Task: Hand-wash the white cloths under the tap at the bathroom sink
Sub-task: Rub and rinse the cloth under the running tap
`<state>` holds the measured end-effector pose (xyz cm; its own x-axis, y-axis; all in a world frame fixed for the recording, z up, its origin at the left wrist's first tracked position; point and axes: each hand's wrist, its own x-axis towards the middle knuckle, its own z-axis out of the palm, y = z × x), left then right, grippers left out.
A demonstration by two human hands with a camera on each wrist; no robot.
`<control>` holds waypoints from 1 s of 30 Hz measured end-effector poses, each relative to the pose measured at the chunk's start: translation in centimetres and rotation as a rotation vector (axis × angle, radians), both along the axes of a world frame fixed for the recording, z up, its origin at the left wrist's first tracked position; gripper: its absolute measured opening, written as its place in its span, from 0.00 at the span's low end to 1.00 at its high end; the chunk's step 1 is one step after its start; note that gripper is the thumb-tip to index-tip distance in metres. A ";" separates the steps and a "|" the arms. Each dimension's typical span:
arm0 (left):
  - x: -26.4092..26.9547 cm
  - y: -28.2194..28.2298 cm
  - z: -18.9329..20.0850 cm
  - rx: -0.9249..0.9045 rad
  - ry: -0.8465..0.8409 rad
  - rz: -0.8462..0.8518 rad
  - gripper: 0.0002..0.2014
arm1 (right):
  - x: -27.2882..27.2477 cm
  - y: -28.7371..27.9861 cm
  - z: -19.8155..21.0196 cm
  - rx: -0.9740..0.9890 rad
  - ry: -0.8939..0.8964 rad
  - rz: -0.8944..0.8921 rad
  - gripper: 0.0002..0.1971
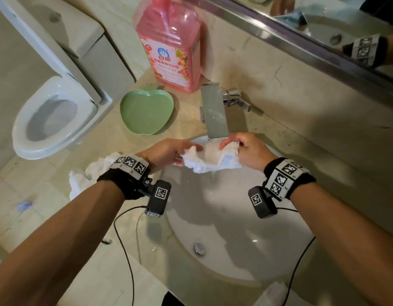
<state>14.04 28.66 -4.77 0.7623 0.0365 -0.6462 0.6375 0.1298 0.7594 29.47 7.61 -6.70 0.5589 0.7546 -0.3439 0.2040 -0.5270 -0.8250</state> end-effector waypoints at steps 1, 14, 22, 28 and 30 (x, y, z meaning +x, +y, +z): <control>0.1 0.1 0.0 0.015 0.026 0.030 0.15 | 0.0 0.2 0.1 -0.017 0.002 0.015 0.24; -0.5 1.1 -0.8 0.519 -0.202 -0.190 0.17 | -1.0 2.1 -0.5 -0.115 -0.108 0.109 0.28; 1.4 -0.8 -2.4 0.538 -0.032 -0.352 0.29 | -0.6 1.5 -1.1 -0.186 -0.156 0.019 0.07; 5.9 -4.8 -3.2 0.768 -0.099 -0.500 0.30 | 0.4 0.7 0.1 -0.025 -0.171 0.006 0.16; 6.8 -5.3 -3.4 0.831 -0.151 -0.552 0.17 | 0.8 0.0 0.0 -0.016 -0.263 0.042 0.16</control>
<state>20.81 23.40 -8.16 0.8805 0.0484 -0.4716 0.3381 -0.7614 0.5531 30.27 7.66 -6.70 0.5986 0.7748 -0.2031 0.4321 -0.5259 -0.7326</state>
